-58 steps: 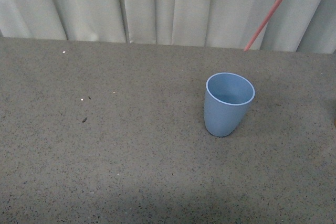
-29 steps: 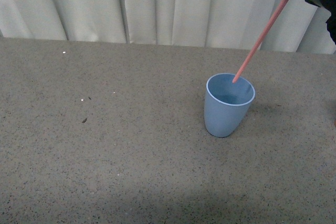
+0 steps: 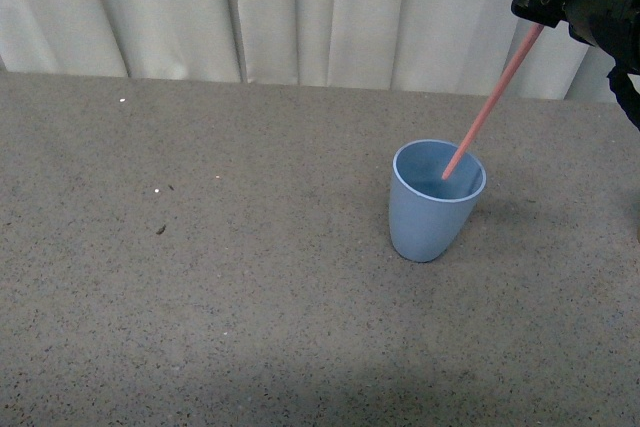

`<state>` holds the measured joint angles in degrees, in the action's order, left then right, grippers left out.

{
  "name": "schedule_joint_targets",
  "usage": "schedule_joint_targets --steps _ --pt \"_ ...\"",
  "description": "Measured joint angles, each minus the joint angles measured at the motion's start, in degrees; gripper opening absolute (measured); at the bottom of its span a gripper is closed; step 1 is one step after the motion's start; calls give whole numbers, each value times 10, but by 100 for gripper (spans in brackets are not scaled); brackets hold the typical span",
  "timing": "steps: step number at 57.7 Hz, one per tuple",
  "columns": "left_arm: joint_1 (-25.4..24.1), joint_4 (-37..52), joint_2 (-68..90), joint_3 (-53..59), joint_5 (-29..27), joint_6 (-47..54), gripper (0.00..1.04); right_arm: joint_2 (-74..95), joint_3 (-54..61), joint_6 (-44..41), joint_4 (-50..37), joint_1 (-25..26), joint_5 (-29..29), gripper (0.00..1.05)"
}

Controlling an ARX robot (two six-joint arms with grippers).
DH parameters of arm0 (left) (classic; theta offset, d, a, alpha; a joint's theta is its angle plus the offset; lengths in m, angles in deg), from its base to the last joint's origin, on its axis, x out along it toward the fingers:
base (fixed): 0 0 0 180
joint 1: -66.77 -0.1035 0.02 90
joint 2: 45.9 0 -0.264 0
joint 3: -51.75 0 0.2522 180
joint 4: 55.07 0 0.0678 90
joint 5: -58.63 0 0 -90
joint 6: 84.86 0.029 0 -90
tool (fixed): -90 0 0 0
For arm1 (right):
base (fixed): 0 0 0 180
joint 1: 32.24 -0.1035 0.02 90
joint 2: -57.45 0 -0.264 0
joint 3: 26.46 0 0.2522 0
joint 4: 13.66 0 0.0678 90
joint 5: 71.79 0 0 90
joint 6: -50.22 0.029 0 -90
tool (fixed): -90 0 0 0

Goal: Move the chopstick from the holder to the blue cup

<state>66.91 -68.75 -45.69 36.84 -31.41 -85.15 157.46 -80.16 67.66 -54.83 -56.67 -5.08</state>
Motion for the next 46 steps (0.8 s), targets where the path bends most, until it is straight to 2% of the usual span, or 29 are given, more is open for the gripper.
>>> schedule_joint_targets --steps 13,26,43,46 --pt "0 0 0 0 0 0 98 4 0 -1 0 -3 -4 3" --pt "0 0 0 0 0 0 98 4 0 -1 2 -5 -2 47" --pt "0 0 0 0 0 0 98 -15 4 -10 13 -1 -13 94" --pt "0 0 0 0 0 0 98 -35 13 -21 13 2 -13 97"
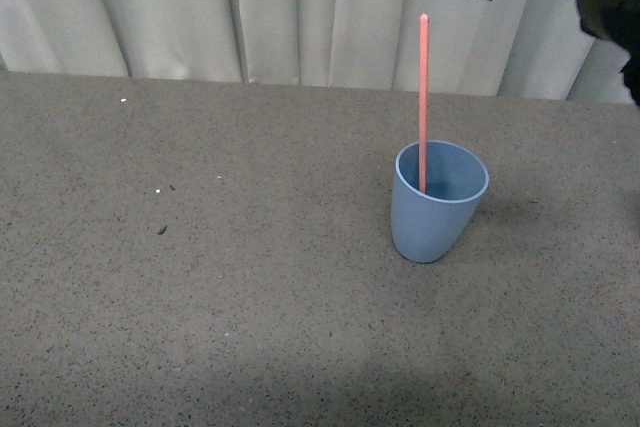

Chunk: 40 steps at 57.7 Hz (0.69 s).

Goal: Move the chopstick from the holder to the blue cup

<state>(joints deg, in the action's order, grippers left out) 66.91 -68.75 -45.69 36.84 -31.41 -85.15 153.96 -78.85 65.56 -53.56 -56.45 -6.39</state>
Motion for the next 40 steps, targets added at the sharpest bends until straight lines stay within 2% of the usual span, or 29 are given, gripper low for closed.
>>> schedule_joint_targets --steps 8,15,19,21,25,26,31,40 --pt "0 0 0 0 0 0 98 -103 59 -28 0 27 -2 95" --pt "0 0 0 0 0 0 98 -248 150 -26 43 92 2 95" --pt "0 0 0 0 0 0 98 -370 197 -84 155 151 130 79" --pt "0 0 0 0 0 0 98 -439 224 -112 209 169 169 70" --pt "0 0 0 0 0 0 98 -564 264 -134 296 190 199 54" --pt "0 0 0 0 0 0 98 -602 276 -139 318 205 225 49" --pt "0 0 0 0 0 0 98 -682 311 -145 339 234 243 34" --pt "0 0 0 0 0 0 98 -708 362 -149 305 240 245 6"
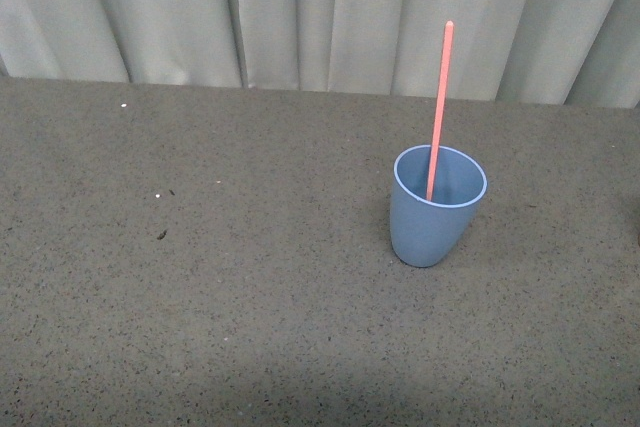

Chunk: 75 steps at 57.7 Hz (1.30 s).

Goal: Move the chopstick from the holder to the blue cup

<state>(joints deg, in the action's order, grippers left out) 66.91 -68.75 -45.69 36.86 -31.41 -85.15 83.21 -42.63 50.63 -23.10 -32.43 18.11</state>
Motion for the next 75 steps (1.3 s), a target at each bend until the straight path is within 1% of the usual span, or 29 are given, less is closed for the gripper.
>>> schedule_joint_targets --steps 2,4,20,39,55,56,60,62,75 --pt "0 0 0 0 0 0 98 8 10 0 -22 0 0 1" --pt "0 0 0 0 0 0 98 12 20 -2 -35 0 0 1" --pt "0 0 0 0 0 0 98 -15 21 -2 -14 1 0 1" --pt "0 0 0 0 0 0 98 -115 21 -2 86 1 0 1" --pt "0 0 0 0 0 0 98 -162 21 -2 134 1 0 1" --pt "0 0 0 0 0 0 98 -168 21 -2 141 1 0 1" --pt "0 0 0 0 0 0 98 -222 21 -3 215 1 0 1" --pt "0 0 0 0 0 0 98 -238 21 -2 227 1 0 1" --pt "0 0 0 0 0 0 98 -254 21 -2 231 1 1 1"
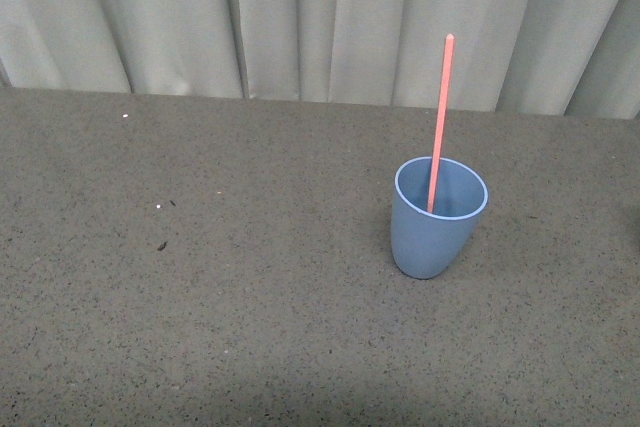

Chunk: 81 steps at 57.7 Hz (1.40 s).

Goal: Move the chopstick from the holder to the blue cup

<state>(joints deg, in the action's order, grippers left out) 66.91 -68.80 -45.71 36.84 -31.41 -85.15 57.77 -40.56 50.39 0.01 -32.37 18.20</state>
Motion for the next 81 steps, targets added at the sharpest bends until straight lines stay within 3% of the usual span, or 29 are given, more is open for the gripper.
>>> schedule_joint_targets --steps 18,50,81 --pt "0 0 0 0 0 0 98 0 0 -1 0 0 0 2" --pt "0 0 0 0 0 0 98 0 0 -1 0 0 0 95" --pt "0 0 0 0 0 0 98 0 0 0 0 0 0 95"
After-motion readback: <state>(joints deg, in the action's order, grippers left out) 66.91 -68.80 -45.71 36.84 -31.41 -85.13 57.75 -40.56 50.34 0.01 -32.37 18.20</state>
